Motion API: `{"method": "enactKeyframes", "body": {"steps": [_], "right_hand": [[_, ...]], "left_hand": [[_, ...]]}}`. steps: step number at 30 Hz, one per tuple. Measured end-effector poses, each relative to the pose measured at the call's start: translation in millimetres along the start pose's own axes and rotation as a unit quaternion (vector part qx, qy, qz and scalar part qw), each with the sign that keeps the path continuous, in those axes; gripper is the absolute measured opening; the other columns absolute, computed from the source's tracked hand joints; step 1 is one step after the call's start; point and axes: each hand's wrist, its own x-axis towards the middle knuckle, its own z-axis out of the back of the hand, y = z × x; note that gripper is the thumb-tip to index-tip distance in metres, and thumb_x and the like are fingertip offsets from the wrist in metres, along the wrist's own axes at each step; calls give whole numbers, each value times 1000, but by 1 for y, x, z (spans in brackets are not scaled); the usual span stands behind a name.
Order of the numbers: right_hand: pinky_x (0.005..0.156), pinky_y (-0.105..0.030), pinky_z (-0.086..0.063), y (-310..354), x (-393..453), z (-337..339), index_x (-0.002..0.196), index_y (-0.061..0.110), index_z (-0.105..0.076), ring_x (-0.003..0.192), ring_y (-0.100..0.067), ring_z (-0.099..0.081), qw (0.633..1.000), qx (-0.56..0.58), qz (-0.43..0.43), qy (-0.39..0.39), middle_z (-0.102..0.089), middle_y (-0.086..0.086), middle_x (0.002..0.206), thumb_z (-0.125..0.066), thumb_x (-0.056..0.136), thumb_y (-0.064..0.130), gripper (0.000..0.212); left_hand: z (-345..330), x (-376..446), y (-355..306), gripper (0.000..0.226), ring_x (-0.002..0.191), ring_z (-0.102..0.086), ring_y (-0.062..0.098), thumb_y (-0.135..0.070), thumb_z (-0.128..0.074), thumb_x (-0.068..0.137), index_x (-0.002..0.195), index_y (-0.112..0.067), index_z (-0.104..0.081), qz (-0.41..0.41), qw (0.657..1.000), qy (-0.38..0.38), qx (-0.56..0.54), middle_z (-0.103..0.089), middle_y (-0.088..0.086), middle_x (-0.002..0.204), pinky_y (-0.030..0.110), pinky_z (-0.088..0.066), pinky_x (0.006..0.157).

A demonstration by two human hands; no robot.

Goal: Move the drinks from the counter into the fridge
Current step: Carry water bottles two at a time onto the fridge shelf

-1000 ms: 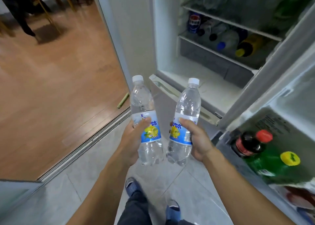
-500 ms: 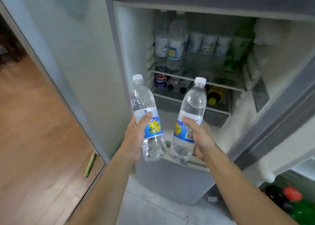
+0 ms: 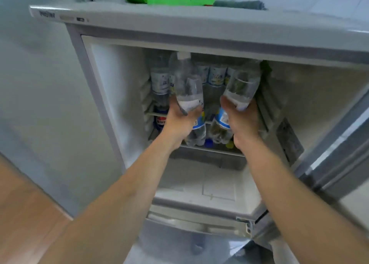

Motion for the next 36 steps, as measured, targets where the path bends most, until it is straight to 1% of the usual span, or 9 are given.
{"method": "enactKeyframes", "body": {"steps": [2,6,9,14,16,18,24,29,36], "right_hand": [[92,-32,-56,-1,22,-4,124,14,-61,103,-12,-69,1000,-14,5,0,-72,0,114,-81,80,19,48],[102,-42,-52,-6,62,-13,133,16,-56,117,-18,-63,998,-50,3,25,-65,-3,128,-78,85,23,53],[105,-44,-50,-15,87,-20,138,14,-50,124,-23,-59,997,-59,-5,40,-60,-7,135,-77,86,20,60],[90,-25,-55,-32,120,-35,141,16,-46,113,-14,-63,997,-44,-43,51,-63,2,128,-78,85,23,65],[69,-4,-49,-33,125,-40,142,19,-43,99,1,-61,997,-46,-40,54,-60,14,114,-79,84,26,69],[63,1,-44,-35,126,-42,144,20,-41,100,0,-59,996,-62,-29,60,-60,13,118,-79,84,26,71],[84,-11,-48,-49,115,-20,141,20,-46,119,-9,-56,984,-168,37,50,-58,3,135,-76,87,26,61],[91,-27,-49,-62,109,-16,139,22,-50,120,-14,-57,971,-235,28,32,-59,-2,139,-69,92,34,52],[105,-45,-49,-67,119,-34,146,22,-39,130,-23,-53,985,-162,-33,44,-50,-5,147,-61,97,15,54]], "left_hand": [[-16,27,-4,60,120,-61,16,-17,-73,89,139,-20,-39,-40,999,17,31,-59,2,131,40,-53,101],[-45,73,-2,57,97,-60,-19,-12,-75,83,123,-38,-43,-106,993,18,40,-58,-20,111,7,-52,76],[-56,102,7,64,91,-50,-30,-13,-79,79,132,-25,-45,-134,988,-24,78,-51,-23,108,-3,-44,73],[-62,134,27,71,122,-56,15,-19,-79,82,142,-13,-42,-135,979,-52,141,-57,5,132,36,-51,103],[-60,137,29,81,134,-47,22,-21,-75,86,152,-17,-29,-117,980,-46,152,-46,9,147,33,-43,108],[-58,135,31,86,139,-40,23,-24,-72,89,156,-19,-19,-108,978,-36,174,-37,9,154,33,-39,111],[-55,104,53,94,134,-48,34,-32,-67,91,159,-18,-3,-99,908,-43,406,-38,15,155,44,-46,102],[-62,101,58,76,137,-47,25,-24,-69,91,153,-16,-26,-54,962,-62,260,-47,6,150,46,-46,108],[-79,121,62,89,141,-40,26,-18,-71,89,156,-17,-14,19,983,-90,161,-34,12,156,32,-36,109]]}}
